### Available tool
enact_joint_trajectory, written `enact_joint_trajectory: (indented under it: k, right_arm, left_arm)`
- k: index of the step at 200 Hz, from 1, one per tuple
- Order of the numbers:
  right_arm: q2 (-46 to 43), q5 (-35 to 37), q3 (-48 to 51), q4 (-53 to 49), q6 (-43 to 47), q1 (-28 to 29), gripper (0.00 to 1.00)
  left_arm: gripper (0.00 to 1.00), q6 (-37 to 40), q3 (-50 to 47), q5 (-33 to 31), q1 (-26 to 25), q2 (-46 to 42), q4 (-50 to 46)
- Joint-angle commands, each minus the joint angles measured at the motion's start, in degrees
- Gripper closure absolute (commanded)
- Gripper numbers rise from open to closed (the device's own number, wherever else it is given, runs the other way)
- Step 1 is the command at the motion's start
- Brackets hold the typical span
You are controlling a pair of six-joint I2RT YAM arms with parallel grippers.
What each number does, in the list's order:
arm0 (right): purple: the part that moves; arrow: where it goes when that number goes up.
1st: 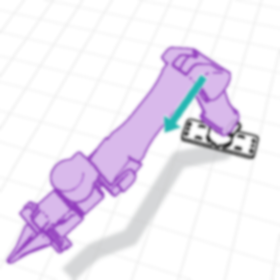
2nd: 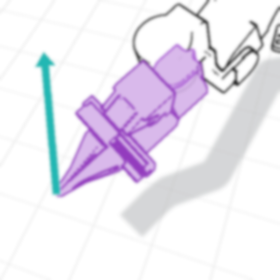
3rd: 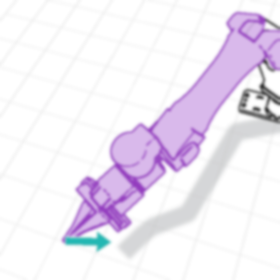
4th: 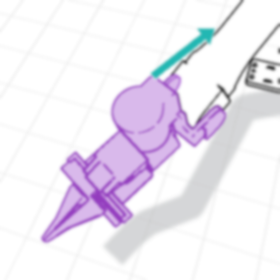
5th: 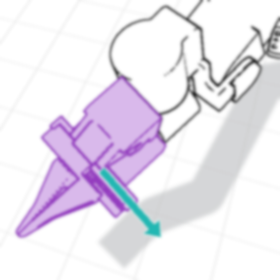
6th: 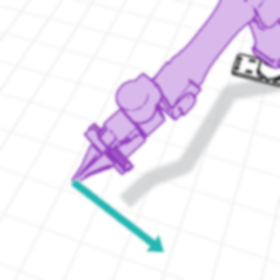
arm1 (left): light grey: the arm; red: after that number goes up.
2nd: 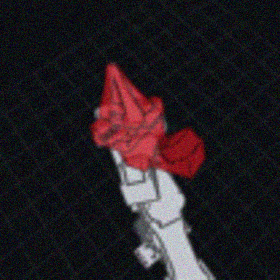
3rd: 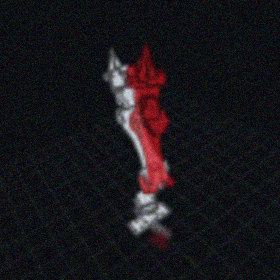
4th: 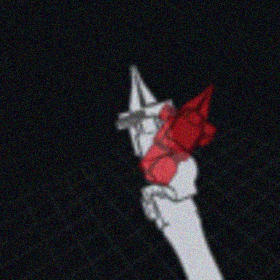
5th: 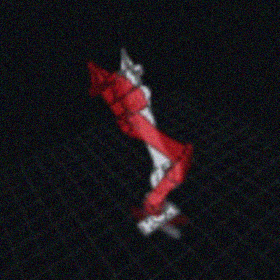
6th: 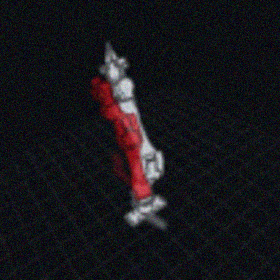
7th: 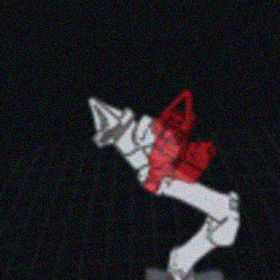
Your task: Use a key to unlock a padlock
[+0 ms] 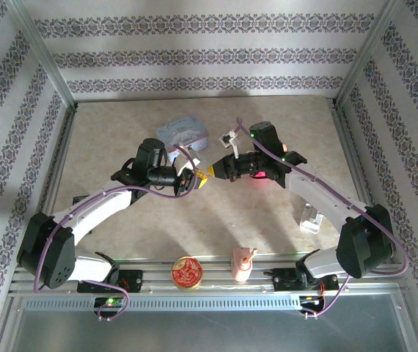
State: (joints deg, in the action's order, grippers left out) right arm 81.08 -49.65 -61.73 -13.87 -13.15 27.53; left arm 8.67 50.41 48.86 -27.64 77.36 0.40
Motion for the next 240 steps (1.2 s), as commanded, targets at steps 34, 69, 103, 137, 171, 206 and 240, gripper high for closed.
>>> enact_joint_trajectory:
  k: [34,69,103,137,171,206,240]
  right_arm:
    - [-1.4,-1.5,2.3,2.7,-0.8,0.2,1.00]
    - [-2.7,4.1,4.0,6.3,-5.9,-0.4,1.00]
    - [-3.6,8.8,5.8,12.2,-14.1,-0.5,1.00]
    - [-4.0,11.5,8.5,21.0,-25.0,-2.0,1.00]
    - [-4.3,11.6,10.9,29.1,-33.5,-3.7,1.00]
    - [-4.5,12.1,12.0,34.6,-37.9,-4.0,1.00]
    - [-2.4,10.2,13.0,45.3,-45.4,-5.5,1.00]
  left_arm:
    - [0.99,-3.4,0.3,-1.0,1.2,-2.2,4.3]
    - [0.45,-11.0,-2.8,-6.1,2.1,-5.0,11.7]
    - [0.27,-18.9,-4.8,-16.4,2.2,-8.1,15.9]
    - [0.16,-27.5,-5.2,-23.8,2.2,-9.2,18.5]
    - [0.17,-32.4,-2.8,-26.1,2.4,-7.3,16.3]
    - [0.26,-42.6,-2.2,-19.1,2.8,-2.9,25.0]
    - [0.32,-50.6,-0.2,-11.4,2.7,2.8,32.9]
